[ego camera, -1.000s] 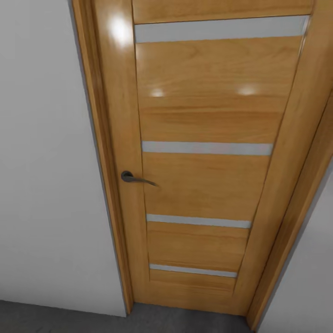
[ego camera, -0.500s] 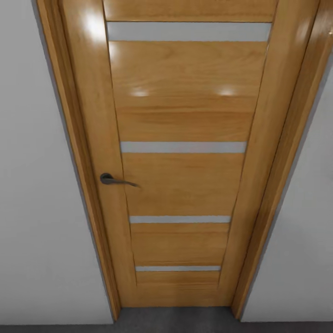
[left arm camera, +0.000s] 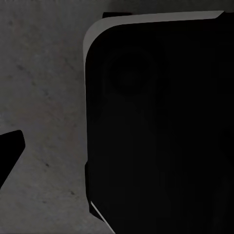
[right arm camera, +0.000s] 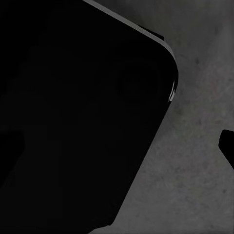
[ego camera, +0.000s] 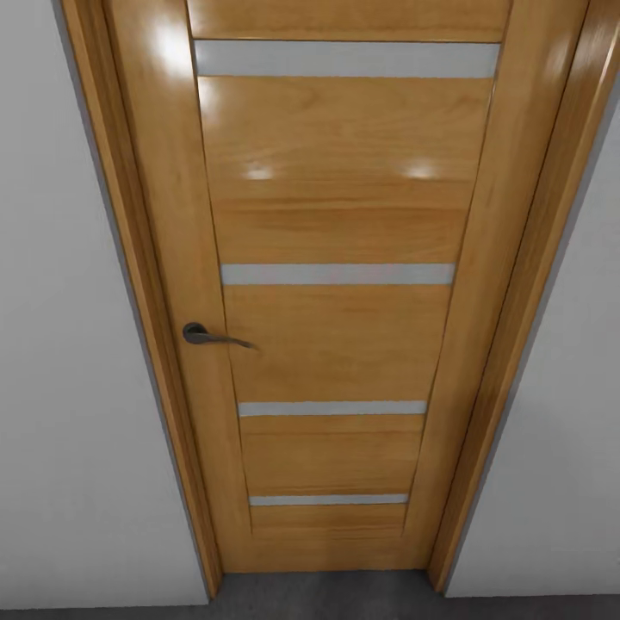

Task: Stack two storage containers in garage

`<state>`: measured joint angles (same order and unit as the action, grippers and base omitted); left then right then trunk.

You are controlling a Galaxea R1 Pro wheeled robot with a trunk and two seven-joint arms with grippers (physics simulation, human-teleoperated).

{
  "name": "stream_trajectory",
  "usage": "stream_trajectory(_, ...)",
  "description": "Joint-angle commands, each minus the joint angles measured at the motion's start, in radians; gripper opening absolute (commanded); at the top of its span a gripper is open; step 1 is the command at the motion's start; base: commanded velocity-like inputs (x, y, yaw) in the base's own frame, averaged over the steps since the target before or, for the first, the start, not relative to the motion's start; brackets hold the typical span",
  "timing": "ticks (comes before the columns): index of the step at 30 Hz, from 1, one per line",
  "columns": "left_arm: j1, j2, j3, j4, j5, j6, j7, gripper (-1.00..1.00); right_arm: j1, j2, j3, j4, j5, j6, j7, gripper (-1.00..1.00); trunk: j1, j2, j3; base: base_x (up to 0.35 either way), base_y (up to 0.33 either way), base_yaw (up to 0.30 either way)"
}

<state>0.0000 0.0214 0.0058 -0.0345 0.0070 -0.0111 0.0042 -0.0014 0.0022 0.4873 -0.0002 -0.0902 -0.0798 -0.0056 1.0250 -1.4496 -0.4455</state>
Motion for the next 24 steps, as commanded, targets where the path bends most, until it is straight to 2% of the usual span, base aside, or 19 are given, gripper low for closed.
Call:
stream_trajectory(1, 0.000, 0.000, 0.000, -0.001, 0.001, -0.001, 0.000, 1.00, 0.000, 0.000, 0.008, 0.000, -0.010, -0.003, -0.001, 1.00, 0.000, 0.000, -0.001, 0.000, 0.000, 0.000)
stream_trajectory(5, 0.000, 0.000, 0.000, -0.001, 0.001, -0.001, 0.000, 1.00, 0.000, 0.000, 0.008, 0.000, -0.010, -0.003, -0.001, 1.00, 0.000, 0.000, -0.001, 0.000, -0.008, 0.000)
stream_trajectory(14, 0.000, 0.000, 0.000, -0.001, 0.001, -0.001, 0.000, 1.00, 0.000, 0.000, 0.008, 0.000, -0.010, -0.003, -0.001, 1.00, 0.000, 0.000, -0.001, 0.000, -0.187, 0.000)
stream_trajectory(24, 0.000, 0.001, 0.000, -0.001, 0.001, -0.001, 0.000, 1.00, 0.000, 0.000, 0.008, 0.000, -0.010, -0.003, -0.001, 1.00, 0.000, 0.000, -0.001, 0.000, -0.024, 0.000)
